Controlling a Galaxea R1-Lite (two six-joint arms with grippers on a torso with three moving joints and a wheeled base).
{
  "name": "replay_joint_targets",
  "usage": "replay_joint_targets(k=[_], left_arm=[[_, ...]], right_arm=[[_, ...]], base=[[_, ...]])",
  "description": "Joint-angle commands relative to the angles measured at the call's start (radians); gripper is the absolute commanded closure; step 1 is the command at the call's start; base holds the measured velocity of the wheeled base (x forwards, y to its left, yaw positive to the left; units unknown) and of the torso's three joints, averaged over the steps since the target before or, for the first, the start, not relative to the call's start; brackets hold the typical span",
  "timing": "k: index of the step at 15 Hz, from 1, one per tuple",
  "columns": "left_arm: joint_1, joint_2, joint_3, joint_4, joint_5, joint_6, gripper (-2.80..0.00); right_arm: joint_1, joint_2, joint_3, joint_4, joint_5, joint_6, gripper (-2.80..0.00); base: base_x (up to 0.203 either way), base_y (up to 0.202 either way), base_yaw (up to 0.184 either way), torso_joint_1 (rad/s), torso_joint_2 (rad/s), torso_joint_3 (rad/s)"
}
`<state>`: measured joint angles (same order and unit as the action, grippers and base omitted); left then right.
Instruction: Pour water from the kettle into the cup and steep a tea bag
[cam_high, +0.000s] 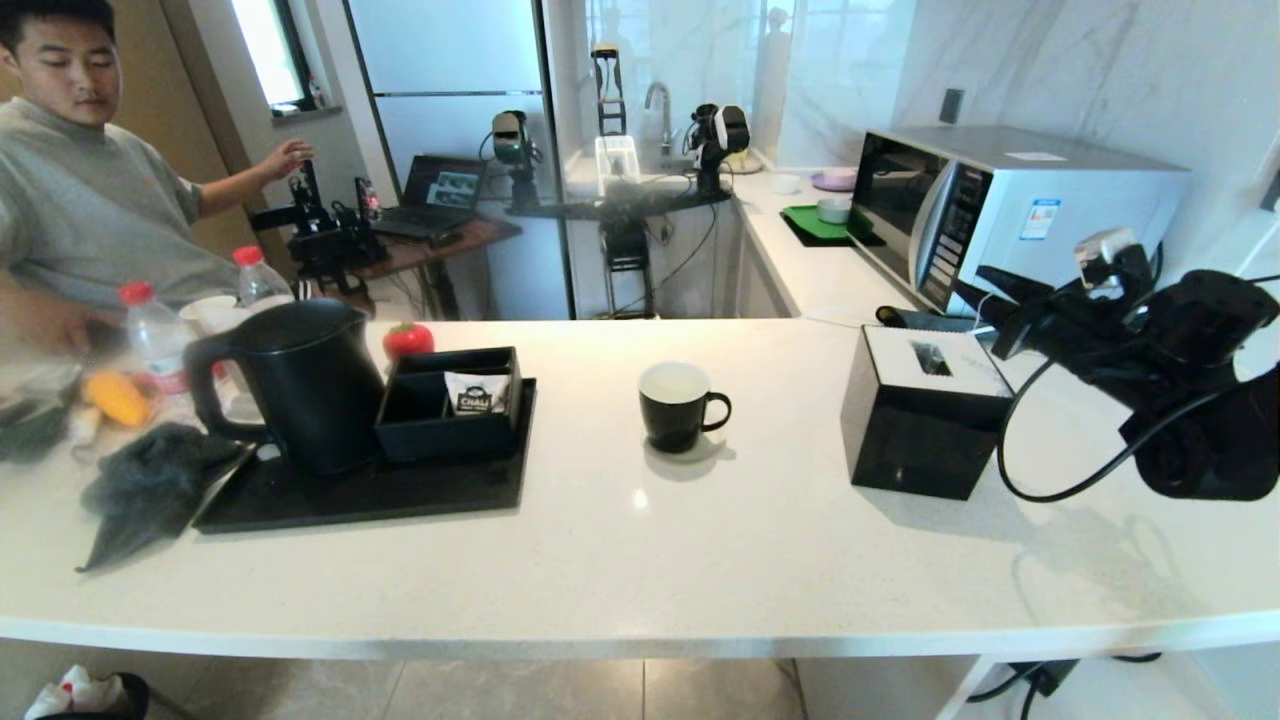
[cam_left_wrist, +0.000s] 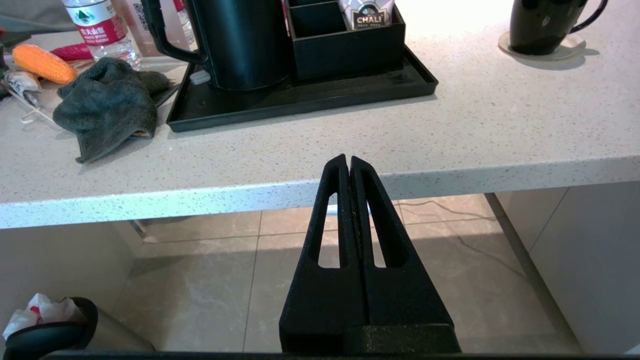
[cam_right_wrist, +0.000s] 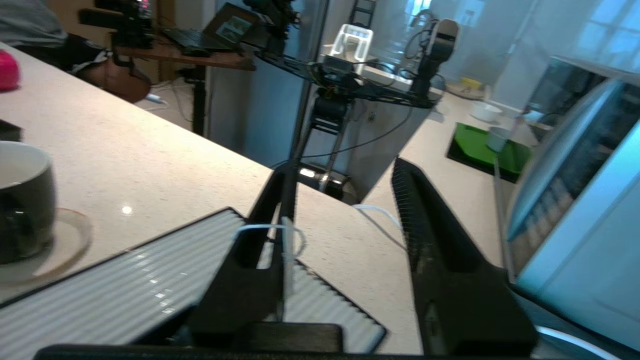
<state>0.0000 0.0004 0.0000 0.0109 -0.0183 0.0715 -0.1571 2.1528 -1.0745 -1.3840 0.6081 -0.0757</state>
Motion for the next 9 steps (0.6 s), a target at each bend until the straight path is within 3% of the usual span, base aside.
replay_joint_targets(k=[1,9], left_arm=[[0.0,0.0,0.0,0.0,-0.002,0.001,0.0],[0.0,0.0,0.0,0.0,-0.002,0.001,0.0]], right_arm=[[-0.05,0.014,-0.017,0.003,0.003,-0.024,-2.8],[-0.168,0.09,0.011,-0.012,0.004,-0.187,-2.8]], base=[[0.0,0.0,0.0,0.0,0.0,0.0],[0.0,0.0,0.0,0.0,0.0,0.0]])
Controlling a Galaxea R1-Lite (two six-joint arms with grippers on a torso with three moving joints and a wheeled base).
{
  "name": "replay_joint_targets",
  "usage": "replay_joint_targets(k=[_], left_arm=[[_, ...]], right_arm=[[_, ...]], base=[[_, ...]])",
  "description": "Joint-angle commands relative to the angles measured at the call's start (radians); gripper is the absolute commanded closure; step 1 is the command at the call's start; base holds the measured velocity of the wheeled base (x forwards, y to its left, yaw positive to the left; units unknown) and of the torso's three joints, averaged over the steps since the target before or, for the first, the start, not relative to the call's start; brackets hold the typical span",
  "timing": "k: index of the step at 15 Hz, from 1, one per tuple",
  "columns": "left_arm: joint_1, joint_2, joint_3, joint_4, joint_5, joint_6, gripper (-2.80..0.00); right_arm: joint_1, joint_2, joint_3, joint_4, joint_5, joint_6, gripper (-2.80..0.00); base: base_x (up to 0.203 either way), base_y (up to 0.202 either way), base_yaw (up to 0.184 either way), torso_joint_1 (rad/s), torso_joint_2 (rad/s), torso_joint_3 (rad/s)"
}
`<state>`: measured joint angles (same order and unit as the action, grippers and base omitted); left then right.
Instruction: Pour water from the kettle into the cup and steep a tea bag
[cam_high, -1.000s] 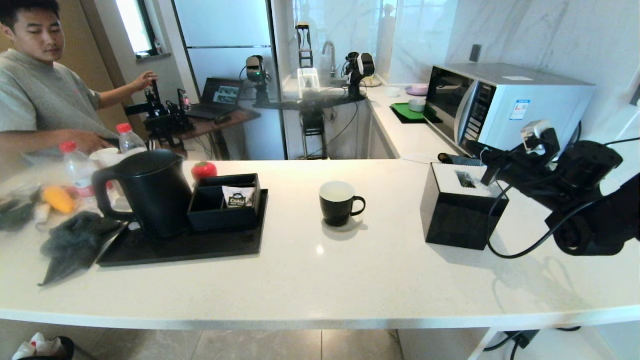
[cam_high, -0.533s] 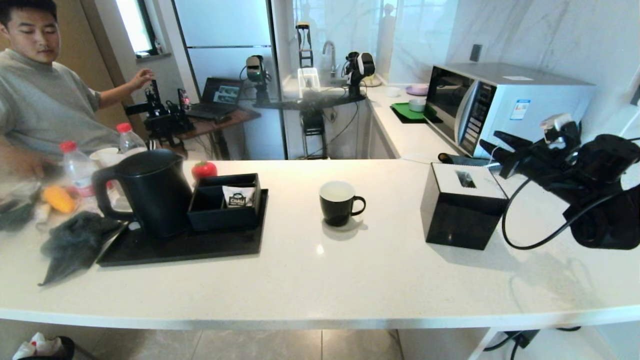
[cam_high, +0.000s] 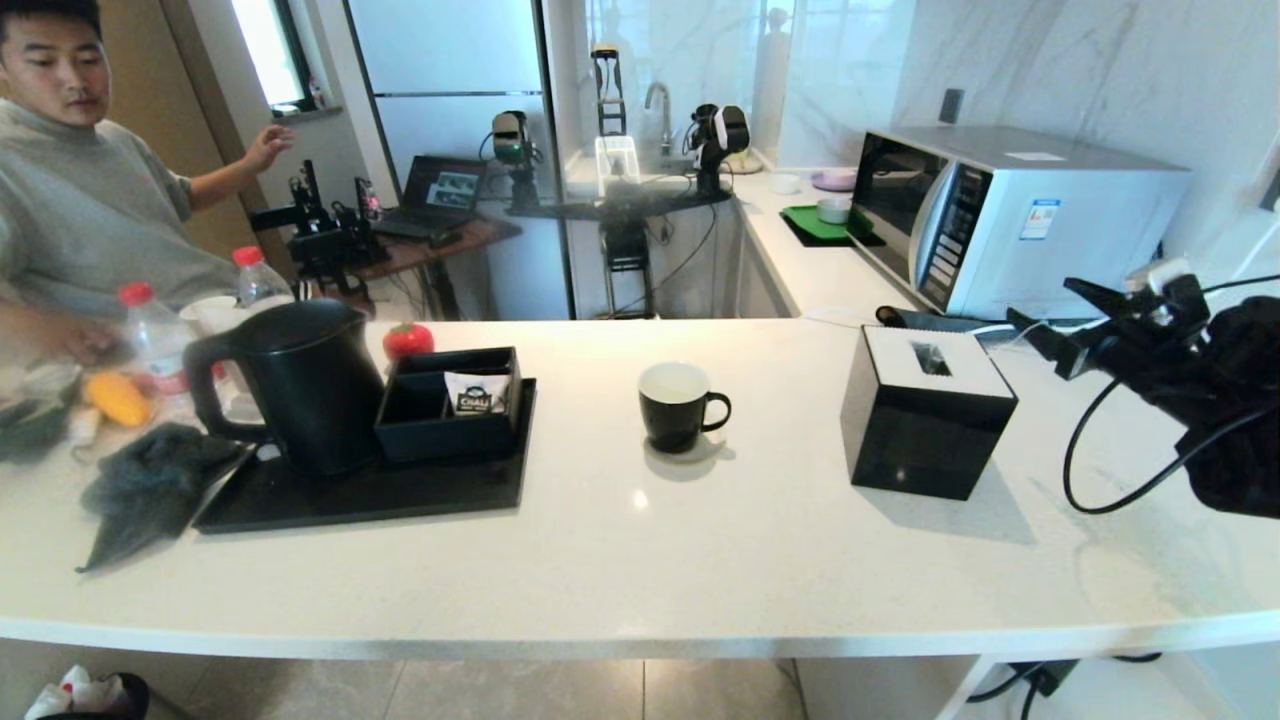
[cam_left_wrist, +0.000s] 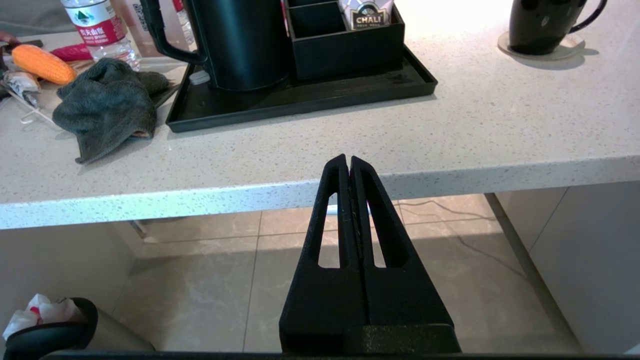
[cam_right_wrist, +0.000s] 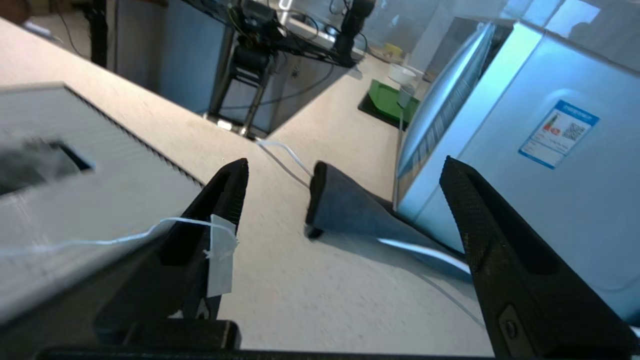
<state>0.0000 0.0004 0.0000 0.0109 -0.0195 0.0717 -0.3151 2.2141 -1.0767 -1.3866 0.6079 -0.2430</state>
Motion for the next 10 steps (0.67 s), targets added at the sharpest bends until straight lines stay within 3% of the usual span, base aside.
replay_joint_targets(k=[1,10], left_arm=[[0.0,0.0,0.0,0.0,0.0,0.0,0.0],[0.0,0.0,0.0,0.0,0.0,0.0,0.0]], right_arm=[[-0.01,0.035,0.03,-0.013,0.004,-0.027,-2.8],[-0.01,0.095,0.198,-0.06,0.007,-0.079,-2.8]], base=[[0.0,0.0,0.0,0.0,0.0,0.0],[0.0,0.0,0.0,0.0,0.0,0.0]])
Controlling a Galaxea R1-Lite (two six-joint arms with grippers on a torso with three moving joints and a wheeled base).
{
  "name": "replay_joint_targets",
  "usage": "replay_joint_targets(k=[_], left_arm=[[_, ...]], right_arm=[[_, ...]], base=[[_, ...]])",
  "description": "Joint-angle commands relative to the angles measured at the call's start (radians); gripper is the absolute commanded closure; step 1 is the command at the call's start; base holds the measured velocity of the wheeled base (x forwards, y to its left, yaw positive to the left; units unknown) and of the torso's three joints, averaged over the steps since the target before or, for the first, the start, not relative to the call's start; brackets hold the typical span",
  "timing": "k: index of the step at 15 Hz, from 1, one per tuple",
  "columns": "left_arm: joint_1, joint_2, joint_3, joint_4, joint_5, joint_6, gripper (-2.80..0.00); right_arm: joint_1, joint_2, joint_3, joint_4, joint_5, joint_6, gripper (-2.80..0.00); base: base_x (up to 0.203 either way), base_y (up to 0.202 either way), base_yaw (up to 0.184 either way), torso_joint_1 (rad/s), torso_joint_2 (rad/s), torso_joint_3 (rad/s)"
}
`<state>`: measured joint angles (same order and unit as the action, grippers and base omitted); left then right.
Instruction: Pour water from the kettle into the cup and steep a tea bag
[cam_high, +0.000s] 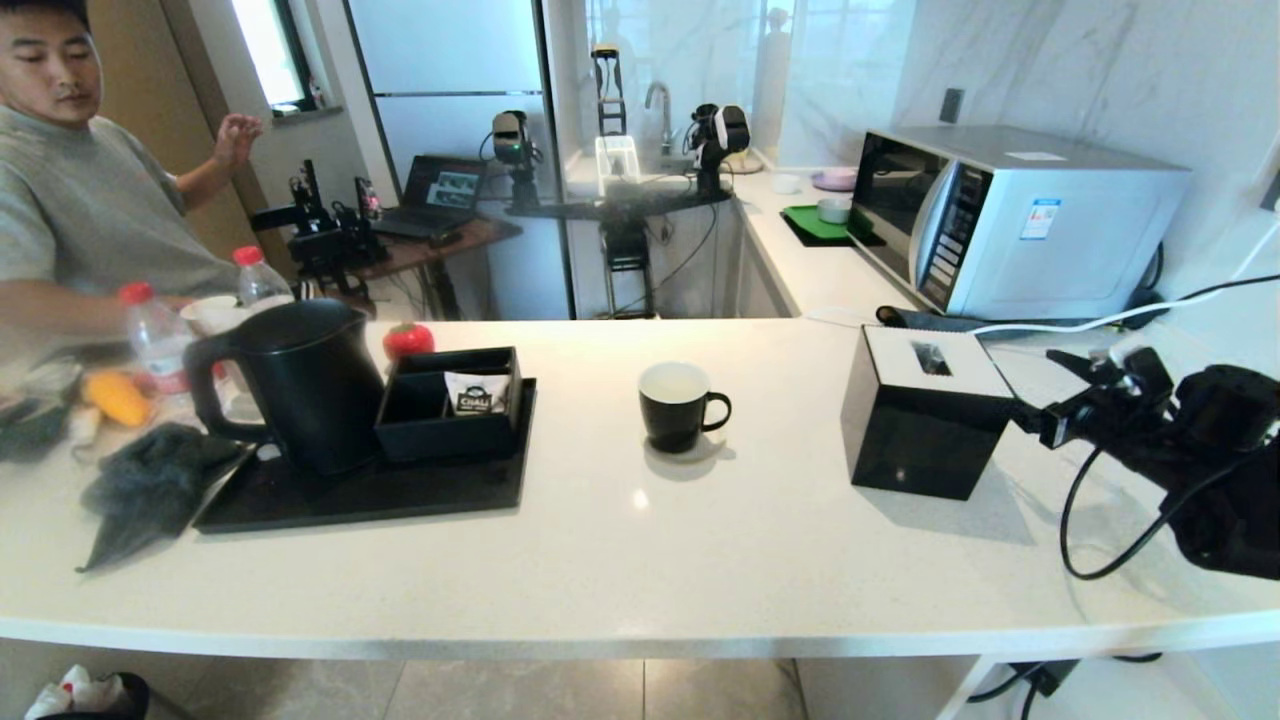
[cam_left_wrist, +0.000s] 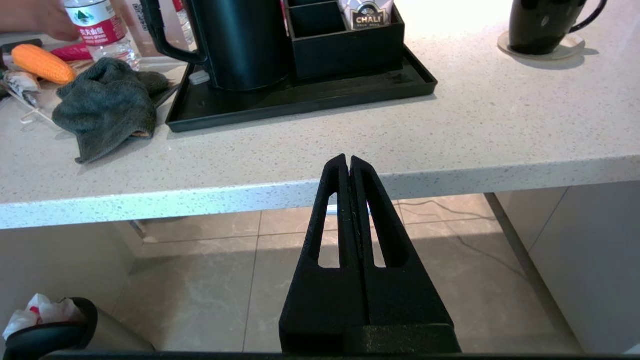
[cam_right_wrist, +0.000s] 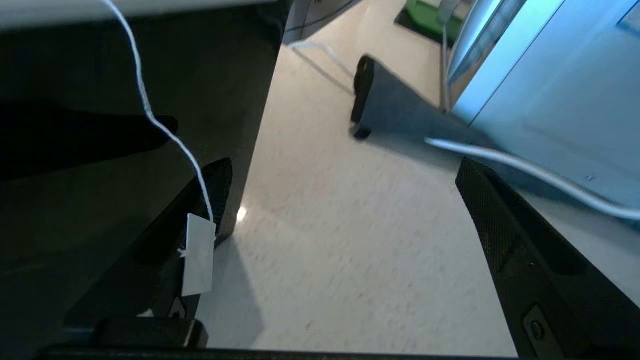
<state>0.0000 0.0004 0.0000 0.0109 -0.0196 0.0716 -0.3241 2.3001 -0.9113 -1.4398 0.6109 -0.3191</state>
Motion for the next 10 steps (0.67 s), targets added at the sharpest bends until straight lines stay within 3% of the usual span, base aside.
replay_joint_targets(k=[1,10], left_arm=[[0.0,0.0,0.0,0.0,0.0,0.001,0.0],[0.0,0.0,0.0,0.0,0.002,0.001,0.0]], right_arm=[[-0.001,0.009,0.045,-0.007,0.003,-0.003,-2.8],[-0.049,0.01,0.097,-0.004,0.001,-0.008,-2.8]], base=[[0.0,0.0,0.0,0.0,0.0,0.0],[0.0,0.0,0.0,0.0,0.0,0.0]])
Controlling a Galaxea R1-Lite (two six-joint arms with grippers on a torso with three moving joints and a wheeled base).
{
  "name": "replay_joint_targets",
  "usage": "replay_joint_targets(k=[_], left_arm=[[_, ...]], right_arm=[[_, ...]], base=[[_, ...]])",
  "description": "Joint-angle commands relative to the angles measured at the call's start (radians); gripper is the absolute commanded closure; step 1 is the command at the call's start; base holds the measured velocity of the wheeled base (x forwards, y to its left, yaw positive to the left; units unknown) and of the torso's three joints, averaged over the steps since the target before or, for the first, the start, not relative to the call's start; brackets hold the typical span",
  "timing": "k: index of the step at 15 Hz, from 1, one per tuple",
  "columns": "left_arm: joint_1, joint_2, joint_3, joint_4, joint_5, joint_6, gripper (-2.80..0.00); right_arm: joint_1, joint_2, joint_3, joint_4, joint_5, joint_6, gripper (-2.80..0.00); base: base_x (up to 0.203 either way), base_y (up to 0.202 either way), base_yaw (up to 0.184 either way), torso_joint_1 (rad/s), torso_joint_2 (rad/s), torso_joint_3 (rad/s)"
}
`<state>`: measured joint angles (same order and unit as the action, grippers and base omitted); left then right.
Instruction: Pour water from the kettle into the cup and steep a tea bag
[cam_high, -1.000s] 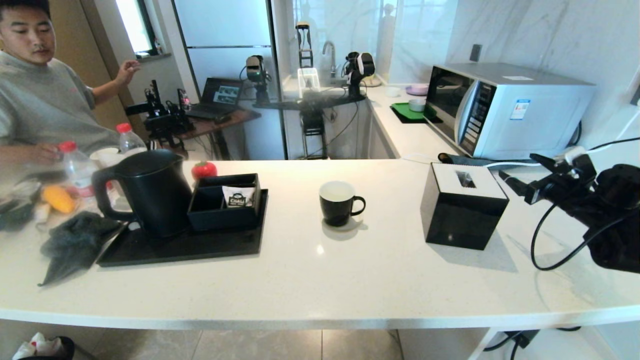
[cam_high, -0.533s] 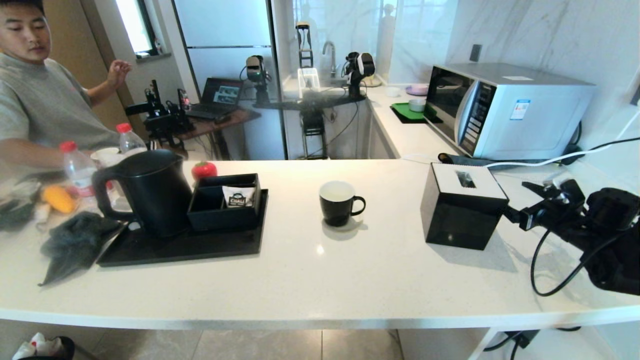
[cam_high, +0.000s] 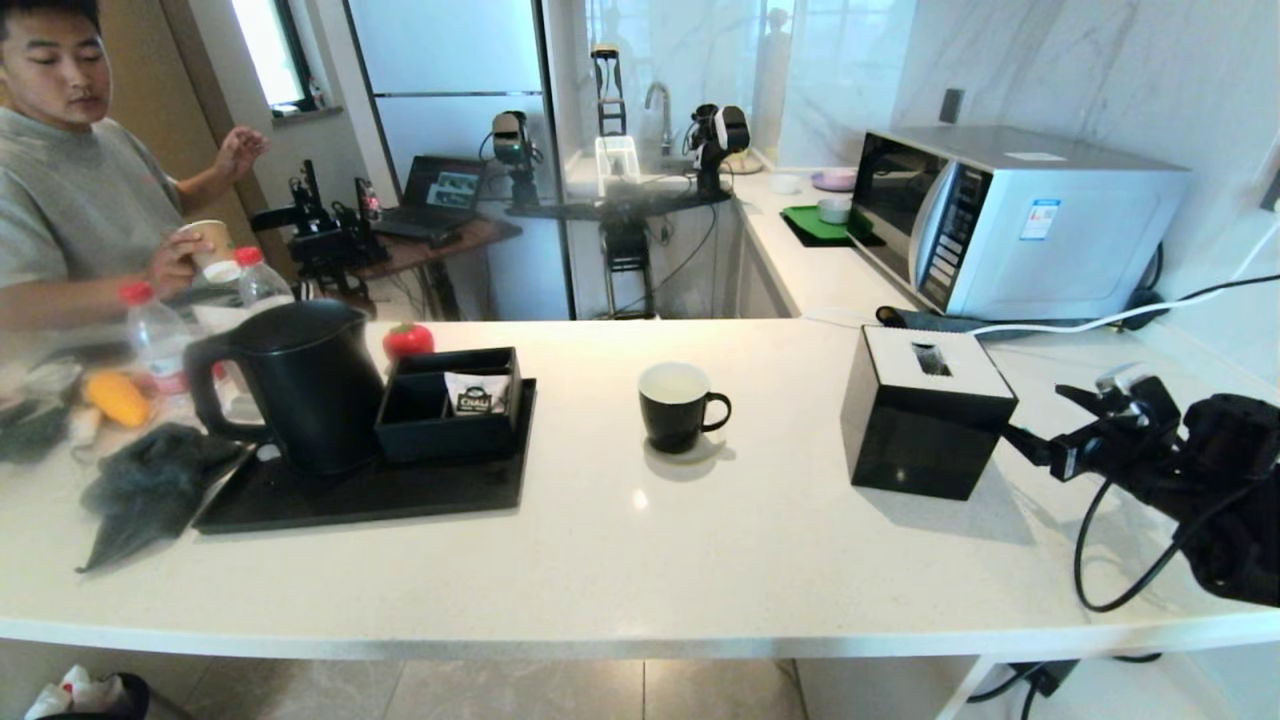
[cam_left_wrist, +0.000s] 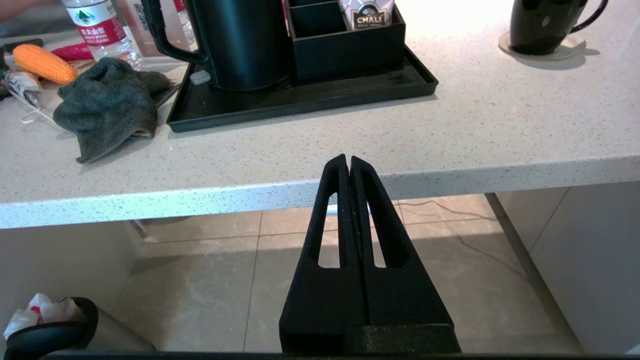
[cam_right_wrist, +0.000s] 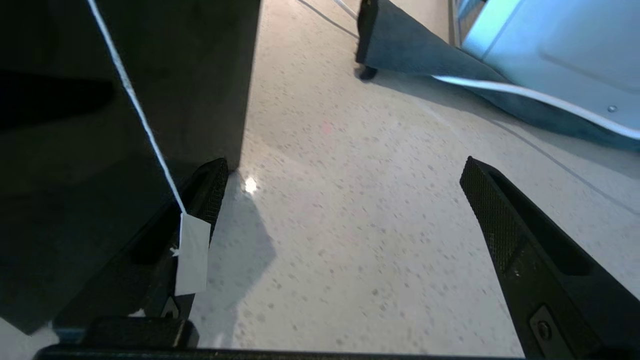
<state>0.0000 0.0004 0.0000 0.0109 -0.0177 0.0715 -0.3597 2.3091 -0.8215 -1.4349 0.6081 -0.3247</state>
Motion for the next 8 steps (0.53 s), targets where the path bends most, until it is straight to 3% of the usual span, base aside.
replay_joint_targets(k=[1,8], left_arm=[[0.0,0.0,0.0,0.0,-0.001,0.001,0.0],[0.0,0.0,0.0,0.0,0.001,0.001,0.0]], right_arm=[[-0.025,0.001,0.013,-0.009,0.004,-0.002,-2.8],[-0.051,-0.01,0.015,-0.018,0.007,-0.002,-2.8]], base=[[0.0,0.0,0.0,0.0,0.0,0.0],[0.0,0.0,0.0,0.0,0.0,0.0]])
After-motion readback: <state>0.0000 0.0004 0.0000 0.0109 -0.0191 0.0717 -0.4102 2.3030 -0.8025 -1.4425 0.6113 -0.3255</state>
